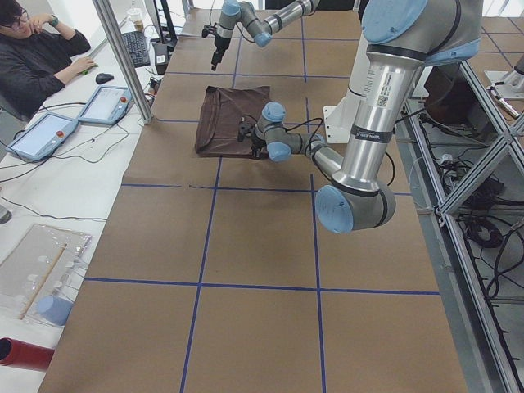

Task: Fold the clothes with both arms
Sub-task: 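Move the left gripper to the folded shirt's side edge while the right arm withdraws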

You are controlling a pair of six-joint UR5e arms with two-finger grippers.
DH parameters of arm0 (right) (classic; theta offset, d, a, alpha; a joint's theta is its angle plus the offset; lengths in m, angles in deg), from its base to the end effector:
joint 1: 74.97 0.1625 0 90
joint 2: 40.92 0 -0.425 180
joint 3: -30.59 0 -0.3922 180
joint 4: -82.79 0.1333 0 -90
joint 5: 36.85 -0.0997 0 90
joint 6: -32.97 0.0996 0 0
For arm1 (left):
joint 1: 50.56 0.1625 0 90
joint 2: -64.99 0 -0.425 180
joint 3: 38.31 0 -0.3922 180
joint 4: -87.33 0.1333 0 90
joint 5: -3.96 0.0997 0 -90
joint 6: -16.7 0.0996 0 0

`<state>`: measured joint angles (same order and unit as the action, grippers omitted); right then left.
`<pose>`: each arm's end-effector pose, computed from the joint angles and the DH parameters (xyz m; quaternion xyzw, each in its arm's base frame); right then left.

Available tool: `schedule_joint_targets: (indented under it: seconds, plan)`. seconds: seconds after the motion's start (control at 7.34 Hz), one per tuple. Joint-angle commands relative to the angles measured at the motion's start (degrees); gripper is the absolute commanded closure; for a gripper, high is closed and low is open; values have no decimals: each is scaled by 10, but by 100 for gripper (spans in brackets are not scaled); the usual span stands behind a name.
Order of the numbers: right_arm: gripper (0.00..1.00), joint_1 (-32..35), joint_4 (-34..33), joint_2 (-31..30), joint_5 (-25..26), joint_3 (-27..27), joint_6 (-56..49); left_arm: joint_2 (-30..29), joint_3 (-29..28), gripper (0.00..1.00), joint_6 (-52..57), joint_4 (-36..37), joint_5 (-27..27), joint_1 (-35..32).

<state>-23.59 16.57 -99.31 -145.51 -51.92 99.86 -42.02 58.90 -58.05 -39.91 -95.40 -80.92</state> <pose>-0.3686 -0.6240 0.3535 0.1245 -0.4085 0.1564 0.8906 0.4723 -0.4124 0.3674 0.1327 0.4967 -0.0713 0.8548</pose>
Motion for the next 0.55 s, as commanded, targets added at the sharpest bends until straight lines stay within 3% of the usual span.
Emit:
schedule_joint_targets:
  seconds: [0.0,0.41]
  plan:
    - [0,0,0,-1,-1,0,0,28,34,48,-16,-1,7,27]
    - [0,0,1,-4,-1,0,0,33,34,54,-29,0,19,42]
